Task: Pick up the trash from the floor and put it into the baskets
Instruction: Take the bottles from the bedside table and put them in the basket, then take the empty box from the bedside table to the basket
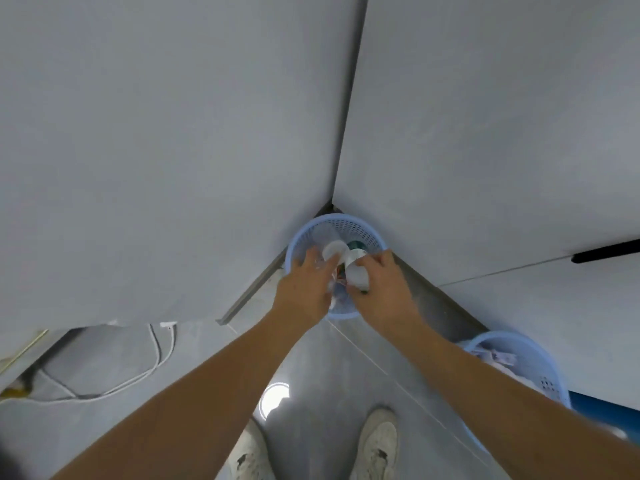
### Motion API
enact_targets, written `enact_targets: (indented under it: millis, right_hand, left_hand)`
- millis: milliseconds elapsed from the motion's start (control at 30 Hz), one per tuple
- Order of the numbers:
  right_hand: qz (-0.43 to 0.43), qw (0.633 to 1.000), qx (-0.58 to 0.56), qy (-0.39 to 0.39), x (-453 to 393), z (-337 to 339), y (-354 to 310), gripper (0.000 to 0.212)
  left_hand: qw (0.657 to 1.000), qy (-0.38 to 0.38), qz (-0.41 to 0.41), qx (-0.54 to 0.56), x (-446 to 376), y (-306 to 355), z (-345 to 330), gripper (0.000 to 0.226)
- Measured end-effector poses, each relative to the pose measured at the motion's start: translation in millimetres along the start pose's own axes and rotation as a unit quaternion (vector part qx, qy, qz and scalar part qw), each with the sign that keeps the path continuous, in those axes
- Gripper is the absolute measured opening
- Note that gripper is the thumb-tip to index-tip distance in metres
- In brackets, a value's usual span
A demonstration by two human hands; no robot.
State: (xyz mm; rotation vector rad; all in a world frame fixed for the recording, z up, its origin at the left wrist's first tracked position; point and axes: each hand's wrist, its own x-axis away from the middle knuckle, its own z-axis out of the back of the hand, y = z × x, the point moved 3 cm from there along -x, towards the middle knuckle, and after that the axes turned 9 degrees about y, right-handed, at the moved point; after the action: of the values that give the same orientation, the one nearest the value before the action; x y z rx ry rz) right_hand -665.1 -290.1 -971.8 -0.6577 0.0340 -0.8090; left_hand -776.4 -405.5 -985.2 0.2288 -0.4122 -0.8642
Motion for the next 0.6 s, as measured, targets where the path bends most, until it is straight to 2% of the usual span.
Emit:
enact_targets:
  millis: [100, 200, 300, 367, 433, 467, 500, 533, 600]
  right_hand:
    - [0.033, 0.999, -0.016, 0.009, 52.6, 38.5, -57.5, 0.036]
    - [0.046, 0.997, -0.066, -0.018, 106.0, 84.8, -128.9, 0.044]
    - [0.037, 0.992, -0.083, -0.085, 157.0, 126.1, -209.8, 0.046]
    - [0.02, 0.978, -0.105, -0.18, 189.9, 145.9, -265.7, 0.047]
    - [0.024, 0.96, -0.111, -0.255, 205.0, 94.0, -275.3, 0.051]
    - [0.06, 0.961, -0.093, -0.252, 204.9, 66.1, -262.5, 0.074]
    - [0.092, 0.972, -0.108, -0.19, 207.3, 39.8, -265.3, 0.103]
    - [0.099, 0.969, -0.136, -0.179, 216.3, 24.6, -277.1, 0.114]
    - [0.149, 0.949, -0.099, -0.261, 251.5, 23.4, -338.0, 0.088]
  left_hand:
    - [0.997, 0.032, 0.004, 0.064, 70.0, 3.5, 62.2, 0.063]
    - [0.996, 0.043, 0.062, 0.045, 143.7, 6.6, 149.8, 0.05]
    - [0.987, 0.063, 0.138, 0.052, 221.6, 5.7, 245.4, 0.045]
    - [0.974, 0.093, 0.2, 0.059, 272.7, -3.5, 305.6, 0.041]
    - [0.951, 0.135, 0.27, 0.062, 323.1, -20.7, 353.0, 0.037]
    - [0.937, 0.159, 0.304, 0.069, 347.9, -33.2, 370.6, 0.036]
    - [0.919, 0.186, 0.337, 0.081, 372.7, -47.4, 385.1, 0.034]
    - [0.9, 0.211, 0.369, 0.093, 396.6, -63.1, 396.3, 0.034]
    - [0.858, 0.249, 0.433, 0.119, 441.4, -100.0, 409.1, 0.033]
